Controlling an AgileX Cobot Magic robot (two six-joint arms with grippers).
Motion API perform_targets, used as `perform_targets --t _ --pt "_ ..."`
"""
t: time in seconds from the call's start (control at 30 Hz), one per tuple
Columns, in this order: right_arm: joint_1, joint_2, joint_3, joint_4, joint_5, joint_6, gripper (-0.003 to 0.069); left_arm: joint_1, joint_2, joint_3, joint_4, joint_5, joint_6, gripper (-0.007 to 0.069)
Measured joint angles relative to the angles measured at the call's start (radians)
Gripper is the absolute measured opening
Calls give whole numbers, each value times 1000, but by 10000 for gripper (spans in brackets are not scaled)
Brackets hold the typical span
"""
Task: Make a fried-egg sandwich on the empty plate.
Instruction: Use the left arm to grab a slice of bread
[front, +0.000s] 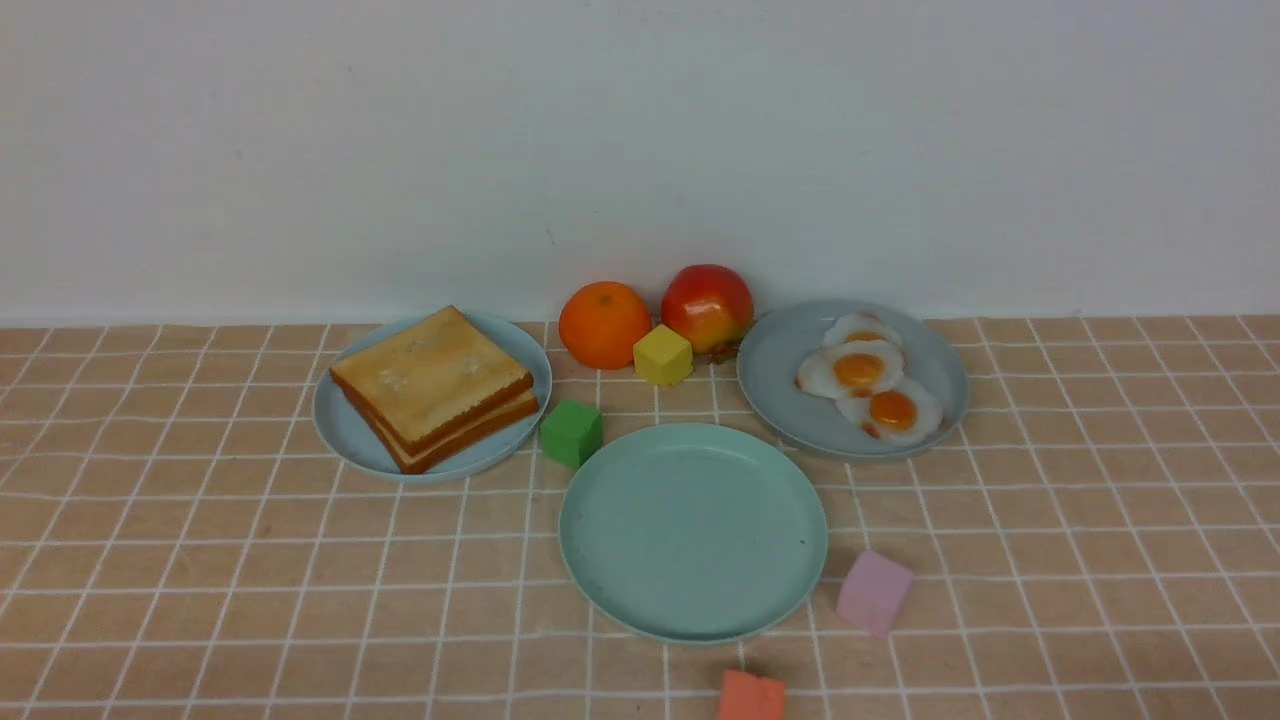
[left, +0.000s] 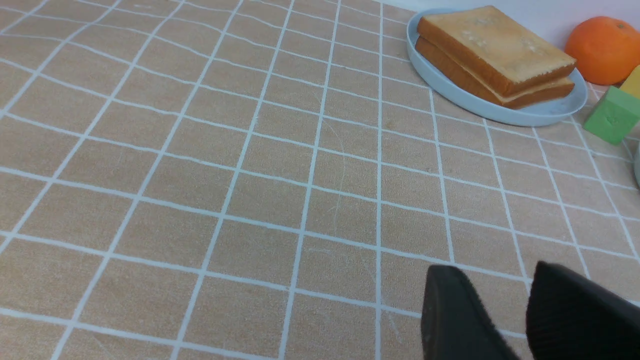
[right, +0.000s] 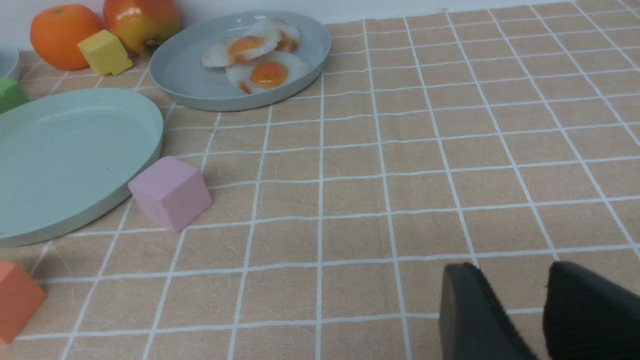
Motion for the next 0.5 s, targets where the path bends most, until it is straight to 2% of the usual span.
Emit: perform_targets --t 0.5 --pt "0 0 0 0 0 0 239 0 0 0 0 -6 0 238"
